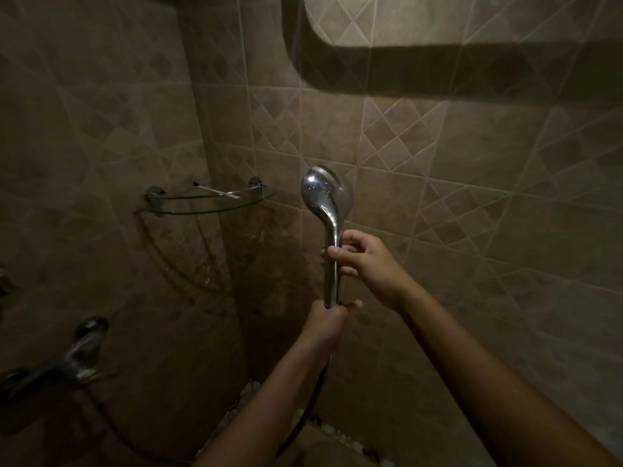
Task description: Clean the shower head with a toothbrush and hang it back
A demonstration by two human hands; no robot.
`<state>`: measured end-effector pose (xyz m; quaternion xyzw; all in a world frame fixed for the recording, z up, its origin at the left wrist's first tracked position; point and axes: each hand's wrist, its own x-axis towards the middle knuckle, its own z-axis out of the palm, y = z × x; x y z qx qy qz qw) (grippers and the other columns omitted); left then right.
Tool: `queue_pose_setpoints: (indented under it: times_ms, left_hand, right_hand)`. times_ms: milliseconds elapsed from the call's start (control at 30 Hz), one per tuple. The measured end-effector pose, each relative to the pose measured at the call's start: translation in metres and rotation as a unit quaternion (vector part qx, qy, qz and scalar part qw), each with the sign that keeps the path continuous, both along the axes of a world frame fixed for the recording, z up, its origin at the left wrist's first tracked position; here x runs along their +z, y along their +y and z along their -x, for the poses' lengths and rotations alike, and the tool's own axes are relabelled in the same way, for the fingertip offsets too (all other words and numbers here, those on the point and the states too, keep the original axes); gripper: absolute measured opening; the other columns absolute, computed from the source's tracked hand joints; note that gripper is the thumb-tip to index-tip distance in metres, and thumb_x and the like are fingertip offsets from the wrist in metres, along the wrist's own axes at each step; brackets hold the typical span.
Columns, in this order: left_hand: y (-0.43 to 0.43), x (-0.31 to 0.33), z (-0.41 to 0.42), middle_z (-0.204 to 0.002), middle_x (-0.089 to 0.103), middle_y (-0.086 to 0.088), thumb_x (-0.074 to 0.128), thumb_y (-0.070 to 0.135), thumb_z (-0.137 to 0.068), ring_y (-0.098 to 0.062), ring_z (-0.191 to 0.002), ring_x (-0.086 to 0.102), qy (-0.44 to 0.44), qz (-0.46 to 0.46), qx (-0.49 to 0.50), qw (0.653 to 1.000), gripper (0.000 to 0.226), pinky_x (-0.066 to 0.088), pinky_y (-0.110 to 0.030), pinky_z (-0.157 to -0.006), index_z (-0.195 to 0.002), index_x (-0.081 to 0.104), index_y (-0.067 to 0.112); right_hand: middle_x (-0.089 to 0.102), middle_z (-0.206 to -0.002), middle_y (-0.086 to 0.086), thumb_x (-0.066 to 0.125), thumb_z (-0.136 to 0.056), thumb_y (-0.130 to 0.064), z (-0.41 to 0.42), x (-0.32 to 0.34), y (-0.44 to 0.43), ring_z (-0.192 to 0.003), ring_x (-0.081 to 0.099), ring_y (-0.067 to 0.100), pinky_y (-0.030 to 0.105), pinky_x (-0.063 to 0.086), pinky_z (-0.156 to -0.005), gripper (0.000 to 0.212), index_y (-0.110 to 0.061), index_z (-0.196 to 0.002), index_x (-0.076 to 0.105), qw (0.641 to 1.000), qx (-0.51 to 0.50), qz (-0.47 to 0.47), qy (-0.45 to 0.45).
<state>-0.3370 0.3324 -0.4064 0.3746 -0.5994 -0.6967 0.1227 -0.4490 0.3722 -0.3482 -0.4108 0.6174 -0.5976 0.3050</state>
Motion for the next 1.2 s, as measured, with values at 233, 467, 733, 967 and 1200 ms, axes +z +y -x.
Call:
queue_pose_setpoints:
  times_ms: [233,467,733,967,1200]
  left_hand:
    - [-0.002,-0.001,-0.003,-0.119,0.060,-0.004,0.072,0.044,-0.085,-0.017,-0.099,0.059,-0.015,-0.031,0.021,0.999,0.079,0.051,-0.036,-0.082,-0.147,0.035,0.010]
    - [0.001,0.000,-0.005,-0.093,0.061,0.000,0.072,0.037,-0.087,-0.017,-0.087,0.064,-0.005,-0.020,0.031,0.999,0.036,0.056,-0.037,-0.082,-0.107,0.051,0.016]
    - [-0.001,0.005,-0.010,-0.094,0.058,-0.001,0.066,0.034,-0.093,-0.015,-0.083,0.056,-0.020,-0.025,0.026,0.999,0.048,0.053,-0.042,-0.088,-0.131,0.043,0.017]
    - [-0.001,0.008,-0.005,-0.114,0.058,-0.003,0.067,0.033,-0.092,-0.019,-0.102,0.059,0.000,-0.040,0.020,0.999,0.073,0.045,-0.031,-0.078,-0.150,0.028,0.011]
    - [0.002,0.012,-0.004,-0.093,0.055,0.002,0.062,0.025,-0.096,-0.014,-0.086,0.060,0.009,-0.040,0.032,0.999,0.059,0.054,-0.036,-0.084,-0.145,0.035,0.008]
  right_hand:
    - [0.068,-0.089,0.017,0.083,-0.076,-0.040,-0.010,0.001,-0.001,-0.084,0.069,0.031,0.044,0.060,-0.079,0.043,-0.007,-0.097,0.065,0.989,-0.073,0.003,0.126]
    - [0.061,-0.089,0.011,0.073,-0.089,-0.014,-0.006,0.003,-0.001,-0.089,0.070,0.026,0.035,0.061,-0.079,0.025,-0.010,-0.111,0.062,0.998,-0.046,-0.006,0.031]
    - [0.069,-0.108,0.007,0.059,-0.097,-0.011,-0.010,0.005,0.000,-0.103,0.069,0.019,0.032,0.057,-0.085,0.019,-0.010,-0.116,0.063,0.999,0.008,0.008,-0.040]
    - [0.070,-0.103,0.005,0.071,-0.090,-0.015,-0.008,0.006,-0.002,-0.092,0.072,0.014,0.025,0.059,-0.074,0.032,-0.013,-0.120,0.059,0.999,-0.049,0.017,-0.006]
    - [0.068,-0.117,0.019,0.056,-0.099,-0.009,-0.004,0.006,-0.001,-0.111,0.068,0.030,0.038,0.057,-0.089,0.021,-0.005,-0.119,0.060,0.993,-0.003,0.033,-0.117]
